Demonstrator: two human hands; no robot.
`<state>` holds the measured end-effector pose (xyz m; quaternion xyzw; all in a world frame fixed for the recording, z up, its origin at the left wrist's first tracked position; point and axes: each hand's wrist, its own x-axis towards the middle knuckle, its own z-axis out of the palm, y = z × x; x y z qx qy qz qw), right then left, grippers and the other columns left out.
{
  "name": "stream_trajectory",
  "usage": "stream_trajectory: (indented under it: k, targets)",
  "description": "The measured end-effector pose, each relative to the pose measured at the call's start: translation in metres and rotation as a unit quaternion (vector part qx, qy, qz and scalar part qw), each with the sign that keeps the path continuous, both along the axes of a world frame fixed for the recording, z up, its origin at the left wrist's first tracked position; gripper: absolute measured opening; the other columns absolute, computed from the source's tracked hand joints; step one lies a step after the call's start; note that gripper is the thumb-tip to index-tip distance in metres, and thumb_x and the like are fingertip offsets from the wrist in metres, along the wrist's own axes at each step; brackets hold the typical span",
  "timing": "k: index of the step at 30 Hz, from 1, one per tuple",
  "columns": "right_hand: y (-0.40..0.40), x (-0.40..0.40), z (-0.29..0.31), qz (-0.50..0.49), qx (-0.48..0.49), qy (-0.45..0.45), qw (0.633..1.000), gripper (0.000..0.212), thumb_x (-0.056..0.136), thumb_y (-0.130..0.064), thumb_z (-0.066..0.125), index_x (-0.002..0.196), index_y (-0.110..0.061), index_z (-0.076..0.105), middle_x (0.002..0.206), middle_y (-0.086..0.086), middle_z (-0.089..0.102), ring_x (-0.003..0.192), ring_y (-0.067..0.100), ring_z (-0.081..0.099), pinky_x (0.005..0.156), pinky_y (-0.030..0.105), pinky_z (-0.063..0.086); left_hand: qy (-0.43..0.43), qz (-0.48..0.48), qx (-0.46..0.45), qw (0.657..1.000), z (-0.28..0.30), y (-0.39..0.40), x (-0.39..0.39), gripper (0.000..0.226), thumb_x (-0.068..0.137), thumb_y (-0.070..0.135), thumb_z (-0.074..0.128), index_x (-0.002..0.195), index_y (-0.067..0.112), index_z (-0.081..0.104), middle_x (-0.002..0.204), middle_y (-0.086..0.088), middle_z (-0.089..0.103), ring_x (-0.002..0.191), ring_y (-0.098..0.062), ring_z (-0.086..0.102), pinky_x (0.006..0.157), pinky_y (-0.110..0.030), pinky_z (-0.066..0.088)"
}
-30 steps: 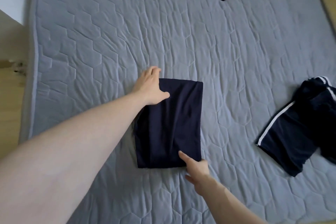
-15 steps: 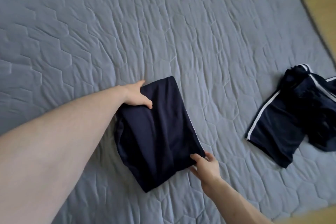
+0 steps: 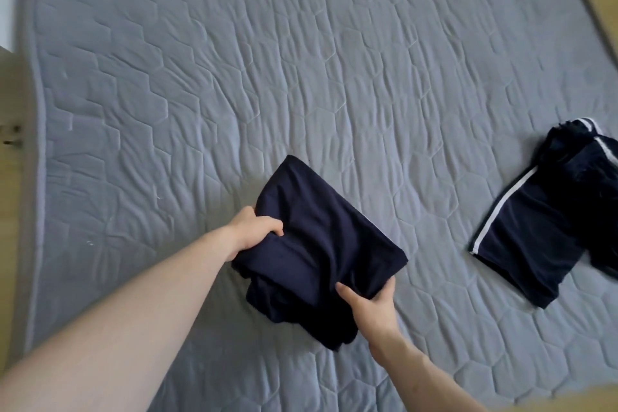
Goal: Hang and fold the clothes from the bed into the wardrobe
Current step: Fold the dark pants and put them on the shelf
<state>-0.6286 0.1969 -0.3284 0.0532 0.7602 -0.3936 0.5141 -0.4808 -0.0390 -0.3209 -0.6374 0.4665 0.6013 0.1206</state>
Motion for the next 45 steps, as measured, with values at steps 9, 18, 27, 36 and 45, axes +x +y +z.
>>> stream_trajectory:
  k: [9,18,27,36,45]
  targets:
    - [-0.001,-0.012,0.087,0.098,-0.03,0.008,0.995,0.057,0.093,-0.006,0.065,0.104,-0.061,0.06,0.103,-0.024,0.074,0.092,-0.001,0.072,0.079,0.024,0.054,0.072,0.138,-0.047,0.987,0.11,0.061,0.089,0.043,0.071,0.018,0.085,0.112,0.026,0.071,0.097,0.009,0.079,0.092,-0.014,0.075,0.08,-0.032,0.057]
    - [-0.014,0.024,0.256,0.196,-0.082,-0.017,0.977,0.046,0.1,-0.007,0.059,0.122,-0.047,0.061,0.115,-0.013,0.074,0.103,0.01,0.072,0.09,0.035,0.058,0.119,0.289,-0.063,0.948,0.282,0.125,0.165,0.051,0.073,0.014,0.087,0.119,0.024,0.068,0.108,0.002,0.079,0.101,-0.022,0.075,0.095,-0.048,0.058]
    - [-0.01,0.065,0.389,0.3,-0.141,-0.05,0.942,0.046,0.1,-0.011,0.059,0.121,-0.052,0.062,0.117,-0.013,0.074,0.105,0.008,0.072,0.081,0.025,0.058,0.125,0.358,-0.118,0.918,0.426,0.193,0.23,0.06,0.064,0.031,0.088,0.12,0.029,0.068,0.11,0.009,0.078,0.1,-0.013,0.075,0.08,-0.032,0.059]
    - [-0.05,0.132,0.516,0.445,-0.23,-0.049,0.864,0.044,0.085,-0.014,0.082,0.118,-0.037,0.066,0.113,-0.002,0.077,0.104,0.018,0.074,0.088,0.039,0.061,0.101,0.492,-0.217,0.837,0.534,0.26,0.29,0.06,0.06,0.032,0.089,0.116,0.029,0.07,0.106,0.011,0.078,0.093,-0.011,0.076,0.084,-0.04,0.059]
    - [-0.088,0.31,0.603,0.621,-0.302,-0.042,0.722,0.056,0.079,-0.013,0.088,0.123,-0.039,0.065,0.113,-0.01,0.076,0.103,0.01,0.074,0.09,0.038,0.059,0.133,0.63,-0.295,0.706,0.602,0.347,0.411,0.042,0.079,0.023,0.085,0.116,0.034,0.068,0.11,0.011,0.078,0.092,-0.011,0.076,0.066,-0.023,0.061]
